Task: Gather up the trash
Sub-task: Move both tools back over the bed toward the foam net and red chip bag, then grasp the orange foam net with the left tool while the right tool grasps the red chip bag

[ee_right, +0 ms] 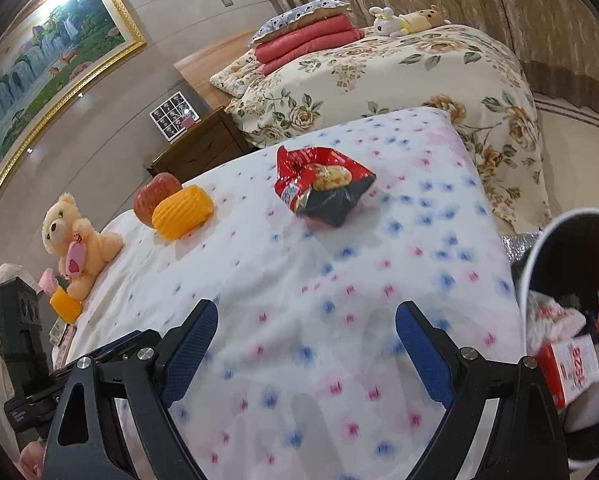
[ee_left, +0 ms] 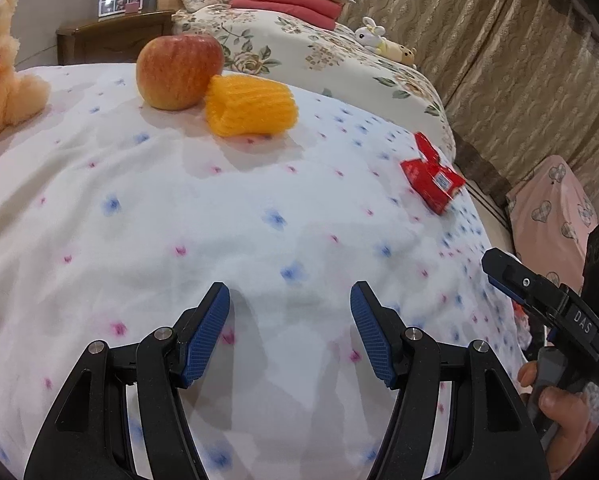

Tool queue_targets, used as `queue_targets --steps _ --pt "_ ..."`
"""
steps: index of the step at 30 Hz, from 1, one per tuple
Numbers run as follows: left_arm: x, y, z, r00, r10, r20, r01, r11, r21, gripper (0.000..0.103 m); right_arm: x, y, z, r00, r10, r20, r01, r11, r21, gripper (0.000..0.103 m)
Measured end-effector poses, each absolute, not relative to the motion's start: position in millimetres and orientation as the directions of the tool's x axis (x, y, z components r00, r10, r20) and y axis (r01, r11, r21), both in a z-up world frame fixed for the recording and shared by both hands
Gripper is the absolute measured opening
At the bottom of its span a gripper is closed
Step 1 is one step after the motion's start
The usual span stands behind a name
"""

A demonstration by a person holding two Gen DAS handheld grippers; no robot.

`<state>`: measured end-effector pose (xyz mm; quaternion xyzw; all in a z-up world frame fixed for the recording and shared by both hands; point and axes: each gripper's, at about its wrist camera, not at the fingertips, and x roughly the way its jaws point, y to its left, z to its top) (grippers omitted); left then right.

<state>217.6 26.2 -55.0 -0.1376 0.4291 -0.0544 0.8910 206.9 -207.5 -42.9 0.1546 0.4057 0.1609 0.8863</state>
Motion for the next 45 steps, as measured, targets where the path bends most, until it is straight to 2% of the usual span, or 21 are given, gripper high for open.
queue_targets --steps 21,32,37,39,42,44,45 --pt "300 60 -51 0.659 -0.158 -0.736 -0.065 0.962 -0.264 0.076 275 -204 -50 0.611 0.382 -0.693 -0.146 0.915 0.376 0.092" --pt "332 73 -52 0.676 -0.192 -0.712 -0.078 0.942 -0.328 0.077 296 -198 -55 0.598 0.396 -0.697 -0.167 0.912 0.375 0.092" --pt "338 64 -49 0.696 -0.180 -0.695 -0.044 0.955 -0.292 0.077 300 -202 -57 0.598 0.408 -0.690 -0.159 0.904 0.396 0.092" --pt "339 60 -48 0.699 -0.177 -0.693 -0.030 0.961 -0.275 0.069 301 -202 -57 0.597 0.406 -0.691 -0.159 0.905 0.394 0.092" --pt "342 57 -50 0.686 -0.186 -0.703 -0.011 0.964 -0.266 0.034 301 -202 -56 0.601 0.403 -0.690 -0.160 0.907 0.390 0.090" --pt "343 56 -52 0.675 -0.200 -0.710 0.001 0.963 -0.270 0.018 300 -203 -56 0.607 0.404 -0.684 -0.160 0.905 0.393 0.083" --pt "343 55 -52 0.673 -0.202 -0.712 0.006 0.964 -0.268 0.016 300 -203 -56 0.607 0.405 -0.684 -0.159 0.905 0.395 0.074"
